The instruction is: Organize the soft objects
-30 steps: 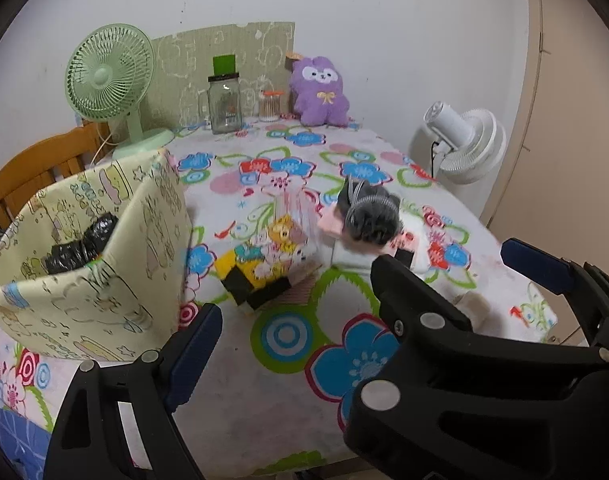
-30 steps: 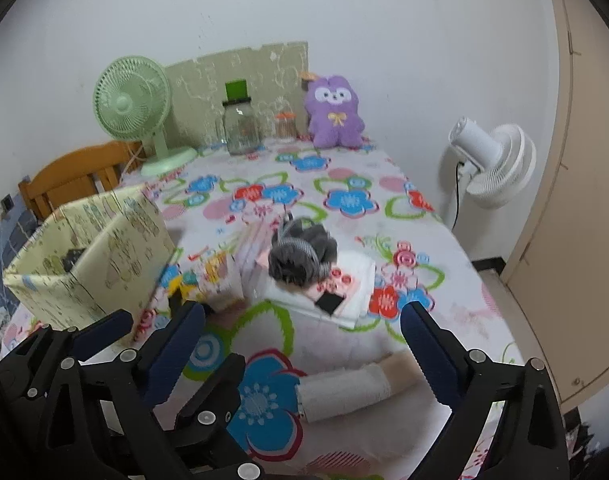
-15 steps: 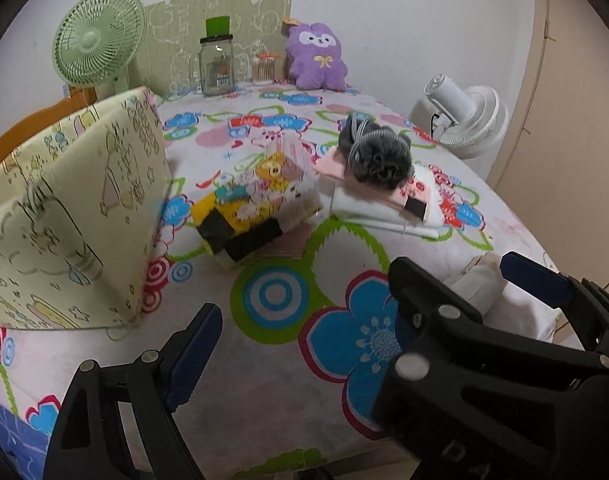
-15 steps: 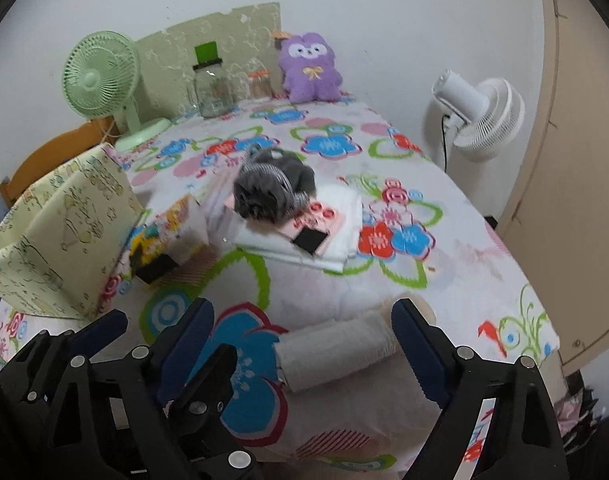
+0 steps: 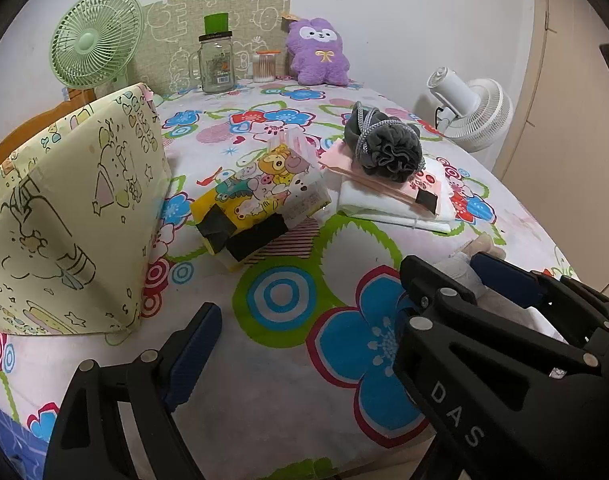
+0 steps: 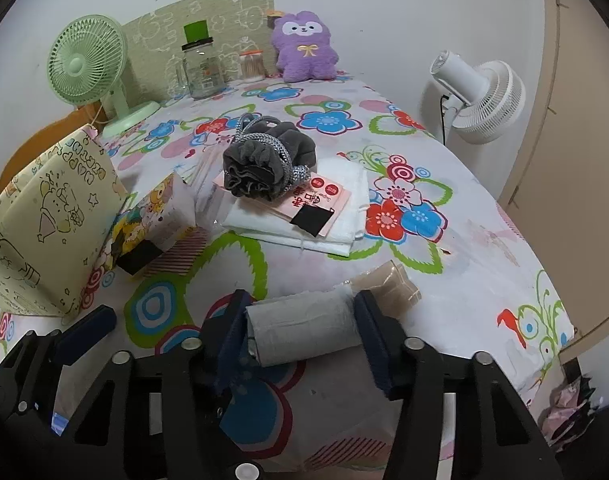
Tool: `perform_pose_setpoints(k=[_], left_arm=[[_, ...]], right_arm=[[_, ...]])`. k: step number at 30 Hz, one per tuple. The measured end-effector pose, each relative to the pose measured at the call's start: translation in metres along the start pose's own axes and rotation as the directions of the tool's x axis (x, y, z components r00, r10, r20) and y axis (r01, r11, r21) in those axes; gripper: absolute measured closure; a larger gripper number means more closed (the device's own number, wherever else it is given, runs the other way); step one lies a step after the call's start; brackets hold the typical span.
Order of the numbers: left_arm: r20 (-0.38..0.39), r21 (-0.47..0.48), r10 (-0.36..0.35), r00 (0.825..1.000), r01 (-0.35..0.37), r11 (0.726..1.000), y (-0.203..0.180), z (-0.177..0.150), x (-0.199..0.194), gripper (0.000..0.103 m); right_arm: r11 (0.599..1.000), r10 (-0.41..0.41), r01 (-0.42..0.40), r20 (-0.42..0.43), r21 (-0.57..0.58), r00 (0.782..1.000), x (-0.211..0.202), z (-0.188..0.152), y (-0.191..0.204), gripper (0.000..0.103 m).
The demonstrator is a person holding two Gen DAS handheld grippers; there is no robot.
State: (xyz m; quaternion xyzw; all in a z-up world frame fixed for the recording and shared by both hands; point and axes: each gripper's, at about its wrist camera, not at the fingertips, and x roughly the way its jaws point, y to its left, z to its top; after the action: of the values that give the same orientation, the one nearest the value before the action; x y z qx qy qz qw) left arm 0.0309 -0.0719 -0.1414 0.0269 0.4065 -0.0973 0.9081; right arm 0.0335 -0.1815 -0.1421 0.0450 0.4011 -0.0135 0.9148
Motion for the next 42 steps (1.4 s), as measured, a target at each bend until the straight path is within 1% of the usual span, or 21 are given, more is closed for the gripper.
perform_pose_setpoints(k=[6, 11, 18, 20, 24, 27, 32, 37, 41, 42], left_arm=[[0.009, -0.006, -0.005, 1.000, 0.005, 1.000, 0.001, 0.005, -0.001, 0.013], [0.037, 0.000, 0.003, 0.999, -0.003, 1.000, -0.001, 0.014, -0.003, 0.013], [0.075, -0.030, 0.026, 0.997, -0.023, 0.999, 0.003, 0.034, -0.004, 0.013], [0.077, -0.034, 0.029, 0.997, -0.027, 0.999, 0.004, 0.037, -0.003, 0.009], [0.083, -0.043, 0.036, 0.996, -0.032, 0.999, 0.007, 0.045, -0.001, 0.007], [0.080, -0.058, 0.033, 0.996, -0.028, 0.998, 0.008, 0.050, 0.002, 0.006], [0.072, -0.076, 0.041, 0.997, -0.035, 0.996, 0.007, 0.056, 0.011, 0.001], [0.062, -0.115, 0.066, 0.996, -0.058, 0.992, 0.007, 0.061, 0.018, 0.000], [0.029, -0.149, 0.066, 0.997, -0.061, 0.987, 0.009, 0.061, 0.029, 0.000], [0.027, -0.153, 0.076, 0.997, -0.071, 0.986, 0.008, 0.061, 0.030, 0.001]], right_arm=[[1.000, 0.007, -0.007, 0.010, 0.009, 1.000, 0.000, 0.005, 0.000, 0.058], [1.000, 0.005, -0.006, 0.033, 0.022, 0.999, -0.004, 0.012, -0.004, 0.059], [1.000, 0.004, -0.006, 0.095, 0.017, 0.995, -0.014, 0.029, -0.002, 0.061], [1.000, 0.006, -0.008, 0.106, 0.014, 0.994, -0.014, 0.034, -0.001, 0.061], [1.000, 0.009, -0.010, 0.117, 0.010, 0.993, -0.012, 0.042, -0.002, 0.061], [1.000, 0.008, -0.009, 0.128, 0.010, 0.992, -0.010, 0.048, -0.001, 0.061], [1.000, -0.001, -0.001, 0.132, 0.015, 0.991, -0.004, 0.056, -0.004, 0.061], [1.000, -0.010, 0.008, 0.130, 0.012, 0.991, 0.005, 0.064, -0.007, 0.061], [1.000, -0.005, 0.004, 0.119, 0.009, 0.993, 0.012, 0.067, -0.009, 0.061], [1.000, -0.003, 0.002, 0.112, 0.009, 0.994, 0.015, 0.068, -0.010, 0.061]])
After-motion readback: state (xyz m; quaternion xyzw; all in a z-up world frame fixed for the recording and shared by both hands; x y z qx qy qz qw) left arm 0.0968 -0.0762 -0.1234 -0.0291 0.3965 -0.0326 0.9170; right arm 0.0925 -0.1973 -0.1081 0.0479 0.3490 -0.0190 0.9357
